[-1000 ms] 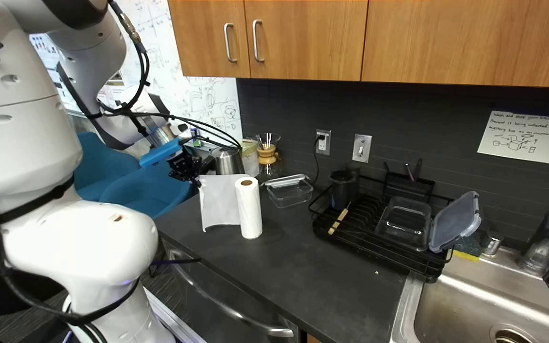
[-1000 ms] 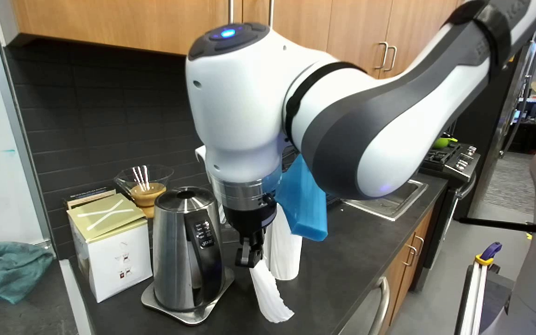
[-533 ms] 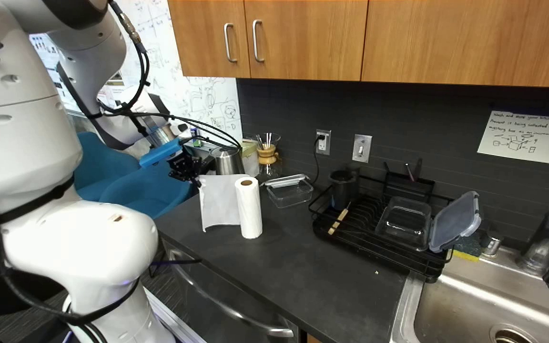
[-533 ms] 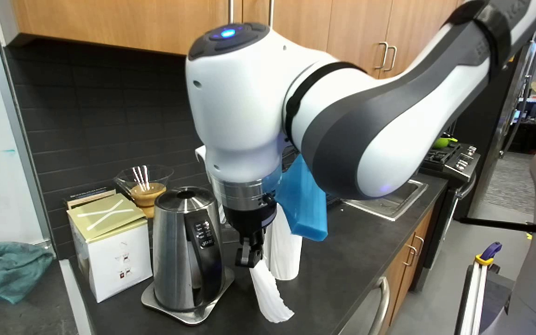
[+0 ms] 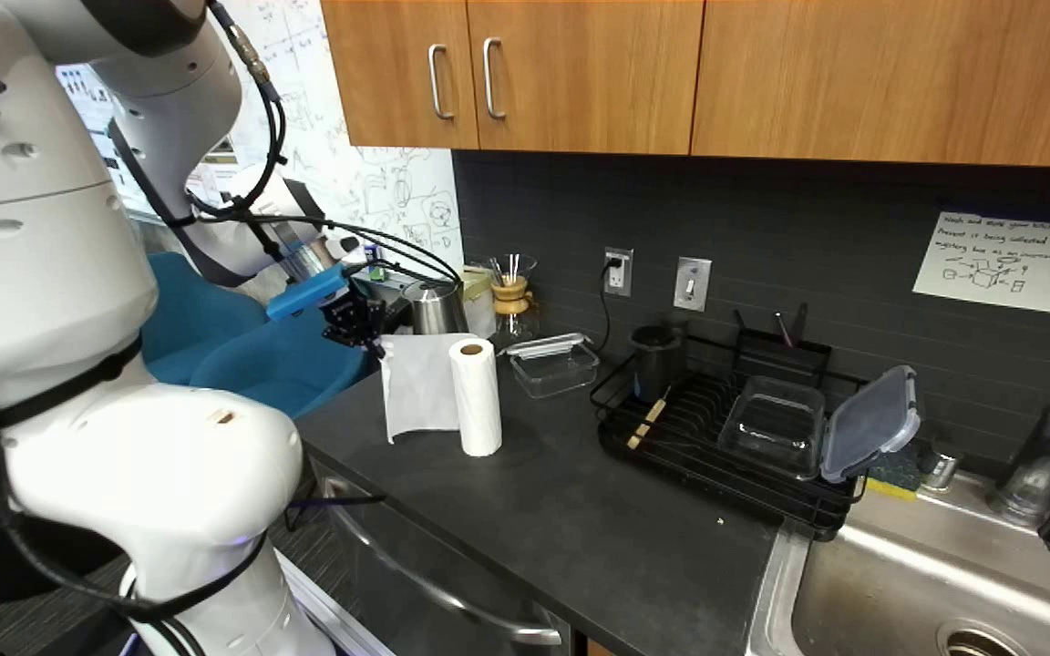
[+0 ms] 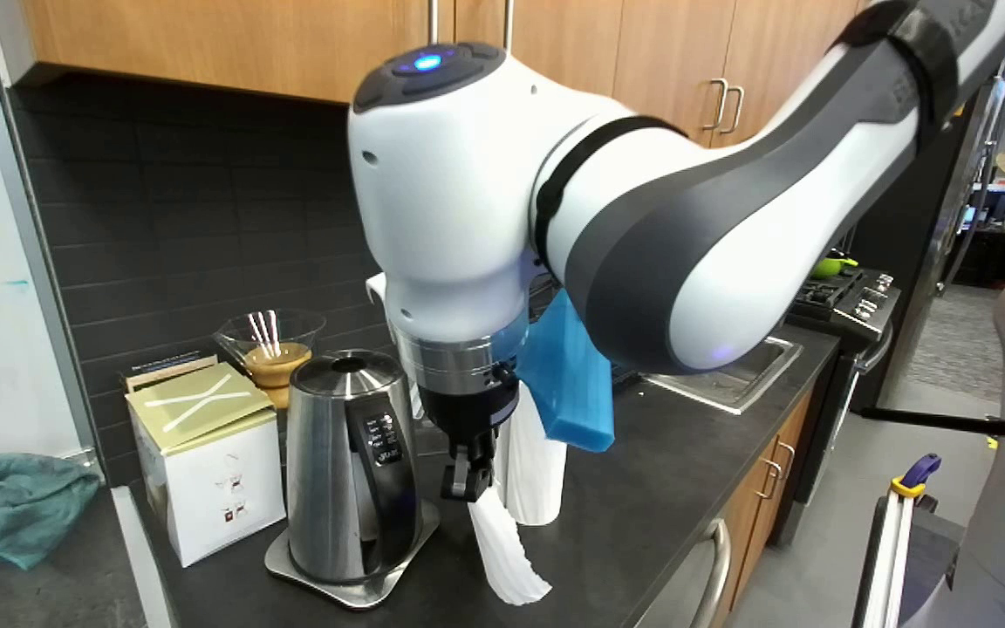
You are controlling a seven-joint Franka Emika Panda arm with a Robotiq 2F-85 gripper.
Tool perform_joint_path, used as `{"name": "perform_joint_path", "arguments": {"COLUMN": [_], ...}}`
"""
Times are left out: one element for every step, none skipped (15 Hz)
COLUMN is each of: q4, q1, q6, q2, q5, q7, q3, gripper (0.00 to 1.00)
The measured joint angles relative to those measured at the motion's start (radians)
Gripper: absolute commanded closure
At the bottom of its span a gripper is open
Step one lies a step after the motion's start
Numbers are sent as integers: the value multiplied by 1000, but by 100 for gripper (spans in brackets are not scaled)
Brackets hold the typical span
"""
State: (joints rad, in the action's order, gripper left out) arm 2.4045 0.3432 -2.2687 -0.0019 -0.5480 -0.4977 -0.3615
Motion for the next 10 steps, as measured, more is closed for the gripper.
{"name": "perform_joint_path", "arguments": {"q4": [0,0,0,0,0,0,0,0,-1,-3], "q1": [0,0,0,0,0,0,0,0,1,2], "q6": [0,0,0,0,0,0,0,2,6,16], "q2": [0,0,0,0,0,0,0,1,1,2], "q5": [0,0,0,0,1,1,1,1,1,-1], "q7": [0,0,0,0,0,-1,-1,-1,0,0], "q3": [0,0,0,0,0,0,0,0,-1,-3], "gripper": [99,99,99,100,100,100,100,100,100,100]}}
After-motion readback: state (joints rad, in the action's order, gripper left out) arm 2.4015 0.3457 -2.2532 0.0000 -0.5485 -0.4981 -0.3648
